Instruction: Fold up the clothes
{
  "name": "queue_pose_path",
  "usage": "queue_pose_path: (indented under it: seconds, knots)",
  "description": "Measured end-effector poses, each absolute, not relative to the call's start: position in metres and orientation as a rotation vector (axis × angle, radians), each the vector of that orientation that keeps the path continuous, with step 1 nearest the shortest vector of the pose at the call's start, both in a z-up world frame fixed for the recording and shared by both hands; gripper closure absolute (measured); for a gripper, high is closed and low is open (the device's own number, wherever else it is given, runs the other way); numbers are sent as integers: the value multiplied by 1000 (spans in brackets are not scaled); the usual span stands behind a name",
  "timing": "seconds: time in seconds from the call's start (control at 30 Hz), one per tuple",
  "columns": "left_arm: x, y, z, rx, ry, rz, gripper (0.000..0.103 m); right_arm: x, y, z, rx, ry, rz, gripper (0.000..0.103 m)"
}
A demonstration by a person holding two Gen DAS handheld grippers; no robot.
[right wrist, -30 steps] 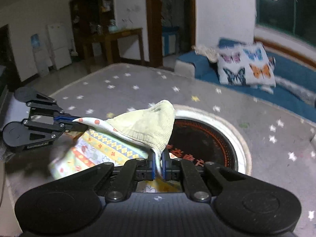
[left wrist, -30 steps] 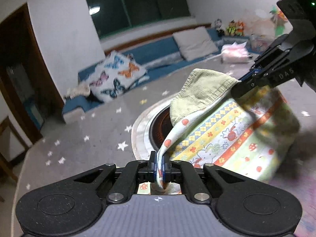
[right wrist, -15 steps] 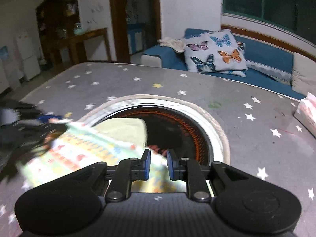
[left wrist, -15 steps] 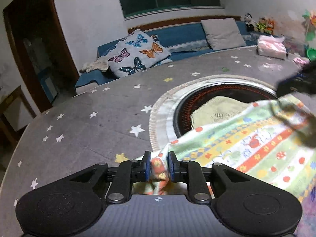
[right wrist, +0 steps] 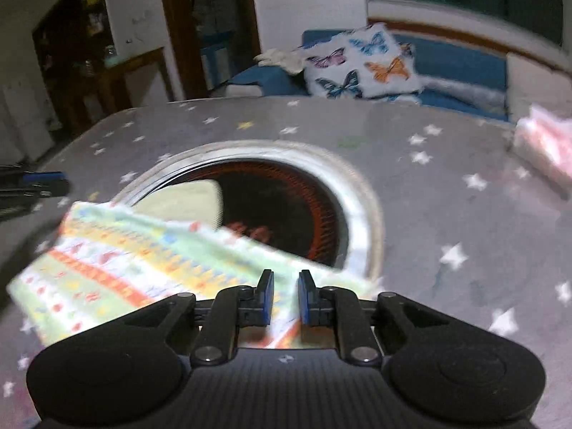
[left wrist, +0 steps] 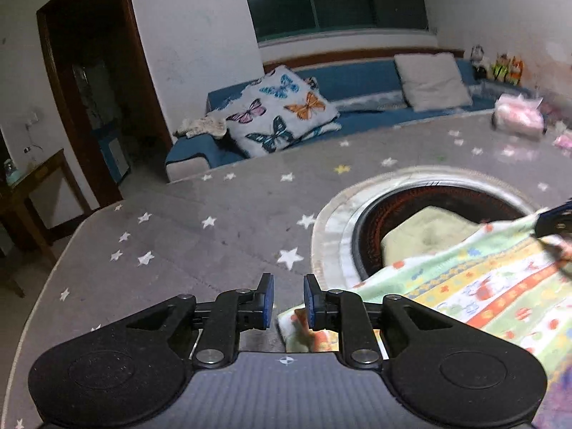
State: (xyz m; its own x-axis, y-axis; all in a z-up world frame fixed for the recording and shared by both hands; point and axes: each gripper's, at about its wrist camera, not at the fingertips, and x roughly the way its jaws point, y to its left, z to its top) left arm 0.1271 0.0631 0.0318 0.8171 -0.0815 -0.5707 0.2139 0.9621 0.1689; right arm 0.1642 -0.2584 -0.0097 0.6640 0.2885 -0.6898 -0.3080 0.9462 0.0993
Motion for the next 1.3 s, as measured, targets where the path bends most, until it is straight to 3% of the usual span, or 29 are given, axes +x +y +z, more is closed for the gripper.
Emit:
queue_pose_path:
  seconds: [0.43, 0.53, 0.6, 0.93, 1.3]
  knots:
    - [160, 6, 10, 204, 720, -375, 86, 185, -197, -8, -31, 774, 520, 89]
    - [176, 5, 1, 176, 751, -354, 86, 196, -190, -16, -38, 785, 500, 86]
    - [179, 7, -2, 164, 755, -349, 84, 200, -189, -17, -54, 792, 484, 79]
    - [116, 11, 20, 182, 660, -399, 83, 153, -195, 13, -102, 746, 576, 77]
    - [67, 29, 2, 180, 677, -389, 83, 129, -214, -9, -73, 801, 521, 84]
